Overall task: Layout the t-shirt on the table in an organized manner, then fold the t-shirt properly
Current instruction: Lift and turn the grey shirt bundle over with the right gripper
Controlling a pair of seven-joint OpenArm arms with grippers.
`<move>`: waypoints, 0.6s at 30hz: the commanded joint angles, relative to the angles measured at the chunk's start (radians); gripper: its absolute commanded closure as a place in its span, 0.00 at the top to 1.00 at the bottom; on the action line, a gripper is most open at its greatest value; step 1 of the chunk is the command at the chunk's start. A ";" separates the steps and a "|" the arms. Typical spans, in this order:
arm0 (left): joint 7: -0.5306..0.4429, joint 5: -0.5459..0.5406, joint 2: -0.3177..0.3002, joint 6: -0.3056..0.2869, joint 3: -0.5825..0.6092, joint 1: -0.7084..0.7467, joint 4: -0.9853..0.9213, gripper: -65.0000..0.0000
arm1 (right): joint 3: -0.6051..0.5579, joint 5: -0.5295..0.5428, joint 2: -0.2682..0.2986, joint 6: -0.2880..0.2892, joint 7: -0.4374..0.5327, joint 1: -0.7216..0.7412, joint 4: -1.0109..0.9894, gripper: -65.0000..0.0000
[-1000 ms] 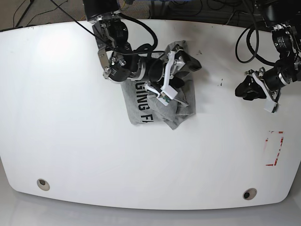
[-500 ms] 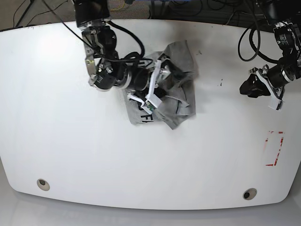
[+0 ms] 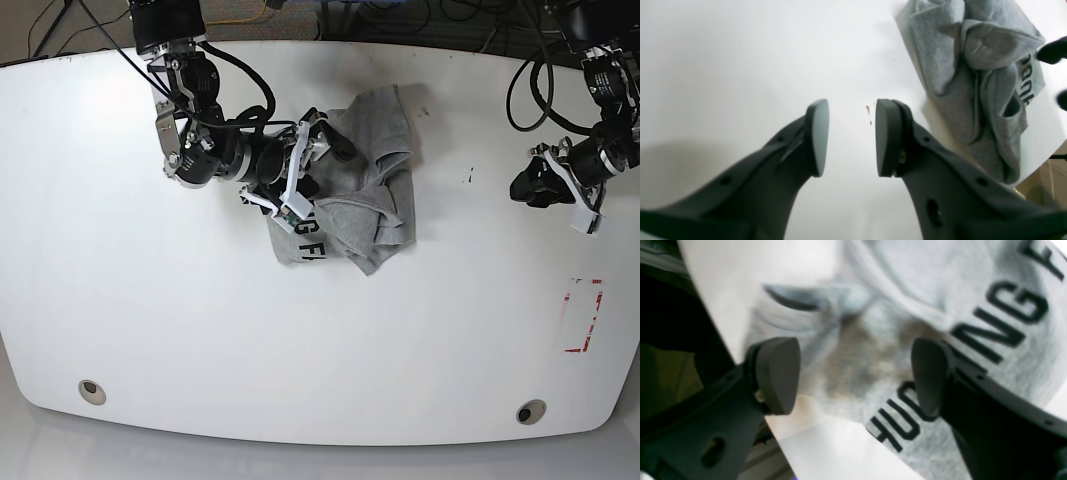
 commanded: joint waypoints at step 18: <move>-0.018 -0.019 -0.019 -0.001 -0.008 -0.008 0.015 0.34 | -0.035 0.029 -0.206 0.009 0.092 0.256 -0.236 0.75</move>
